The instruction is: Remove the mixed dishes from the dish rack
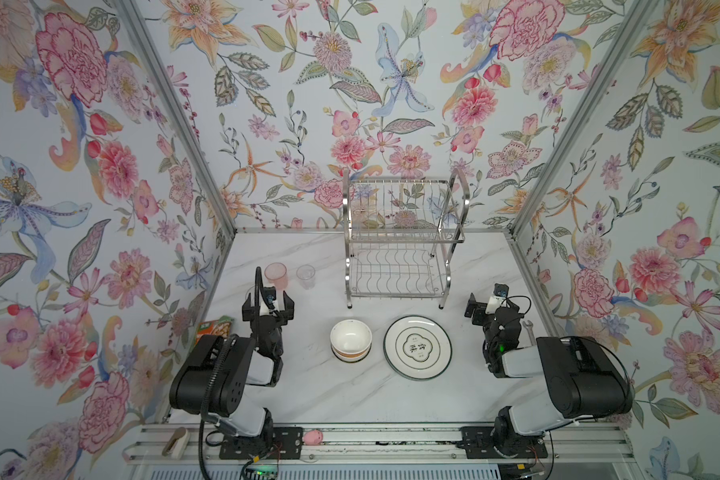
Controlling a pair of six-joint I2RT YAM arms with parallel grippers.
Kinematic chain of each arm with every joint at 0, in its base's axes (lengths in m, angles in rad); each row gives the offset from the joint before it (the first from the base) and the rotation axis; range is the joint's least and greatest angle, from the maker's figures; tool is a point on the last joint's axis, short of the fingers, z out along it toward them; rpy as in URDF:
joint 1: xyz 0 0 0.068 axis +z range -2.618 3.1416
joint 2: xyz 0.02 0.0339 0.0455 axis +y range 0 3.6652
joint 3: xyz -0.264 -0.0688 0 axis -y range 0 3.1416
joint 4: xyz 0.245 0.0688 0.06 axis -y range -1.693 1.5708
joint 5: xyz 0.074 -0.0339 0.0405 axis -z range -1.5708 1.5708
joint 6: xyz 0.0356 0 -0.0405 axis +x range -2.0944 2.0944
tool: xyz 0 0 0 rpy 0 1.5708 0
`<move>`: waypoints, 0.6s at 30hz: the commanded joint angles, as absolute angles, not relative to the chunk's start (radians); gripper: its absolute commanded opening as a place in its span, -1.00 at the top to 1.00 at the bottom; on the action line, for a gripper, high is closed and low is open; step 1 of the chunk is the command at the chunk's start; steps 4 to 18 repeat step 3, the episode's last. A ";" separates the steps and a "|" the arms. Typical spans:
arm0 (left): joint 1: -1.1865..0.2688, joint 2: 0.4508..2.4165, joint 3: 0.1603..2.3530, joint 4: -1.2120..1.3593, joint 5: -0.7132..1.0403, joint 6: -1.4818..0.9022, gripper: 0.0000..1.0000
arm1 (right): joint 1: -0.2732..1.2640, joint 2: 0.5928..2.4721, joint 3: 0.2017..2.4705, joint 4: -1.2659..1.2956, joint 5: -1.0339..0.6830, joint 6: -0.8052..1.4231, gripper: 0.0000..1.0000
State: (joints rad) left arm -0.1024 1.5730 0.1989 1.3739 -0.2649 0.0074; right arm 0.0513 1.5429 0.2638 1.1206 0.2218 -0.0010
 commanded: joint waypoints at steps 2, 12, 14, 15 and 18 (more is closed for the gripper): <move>-0.088 1.578 0.215 1.397 -0.244 -0.011 -0.99 | 0.058 1.549 0.276 1.143 0.238 -0.013 -0.98; -0.087 1.578 0.213 1.400 -0.244 -0.011 -0.99 | 0.058 1.549 0.277 1.143 0.238 -0.013 -0.98; -0.087 1.578 0.213 1.400 -0.244 -0.011 -0.99 | 0.058 1.549 0.277 1.143 0.238 -0.013 -0.98; -0.087 1.578 0.213 1.400 -0.244 -0.011 -0.99 | 0.058 1.549 0.277 1.143 0.238 -0.013 -0.98; -0.087 1.578 0.213 1.400 -0.244 -0.011 -0.99 | 0.058 1.549 0.277 1.143 0.238 -0.013 -0.98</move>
